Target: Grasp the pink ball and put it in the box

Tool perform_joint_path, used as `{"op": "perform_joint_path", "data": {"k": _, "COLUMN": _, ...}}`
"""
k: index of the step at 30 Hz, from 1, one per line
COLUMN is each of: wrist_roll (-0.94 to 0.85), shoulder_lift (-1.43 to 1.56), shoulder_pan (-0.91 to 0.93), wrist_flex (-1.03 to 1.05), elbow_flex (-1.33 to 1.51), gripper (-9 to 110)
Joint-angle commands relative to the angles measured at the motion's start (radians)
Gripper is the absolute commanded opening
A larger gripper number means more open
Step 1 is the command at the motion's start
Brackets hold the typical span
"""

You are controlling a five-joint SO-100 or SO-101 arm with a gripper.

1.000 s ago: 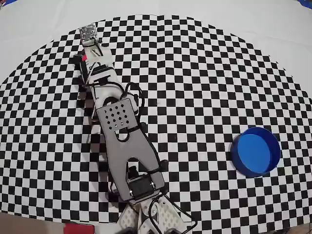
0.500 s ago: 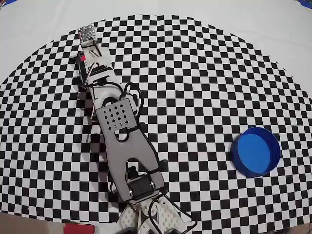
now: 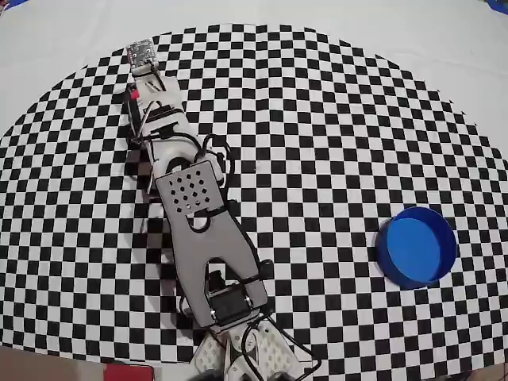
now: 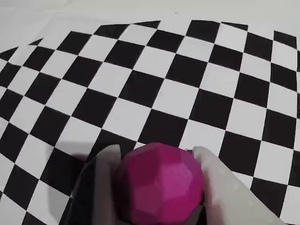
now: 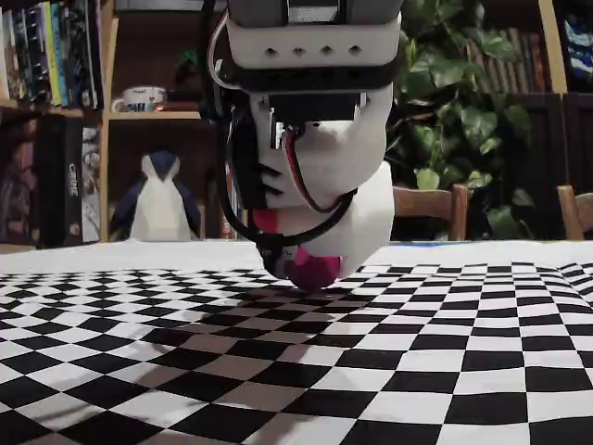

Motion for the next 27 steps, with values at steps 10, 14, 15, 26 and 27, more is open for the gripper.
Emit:
{"op": "perform_joint_path", "data": {"k": 10, "wrist_roll": 0.008, "shoulder_lift": 0.204, "shoulder_pan": 0.003, "wrist_flex": 0.006, "elbow_flex": 0.08, "gripper": 0}}
{"op": "perform_joint_path", "data": {"k": 14, "wrist_roll": 0.008, "shoulder_lift": 0.241, "shoulder_pan": 0.005, "wrist_flex": 0.006, "elbow_flex": 0.11, "gripper": 0}}
{"op": "perform_joint_path", "data": {"k": 15, "wrist_roll": 0.008, "shoulder_lift": 0.25, "shoulder_pan": 0.005, "wrist_flex": 0.006, "elbow_flex": 0.117, "gripper": 0}}
{"op": "perform_joint_path", "data": {"k": 26, "wrist_roll": 0.008, "shoulder_lift": 0.38, "shoulder_pan": 0.005, "wrist_flex": 0.0, "elbow_flex": 0.252, "gripper": 0}}
{"op": "perform_joint_path", "data": {"k": 27, "wrist_roll": 0.008, "shoulder_lift": 0.396, "shoulder_pan": 0.005, "wrist_flex": 0.0, "elbow_flex": 0.267, "gripper": 0}}
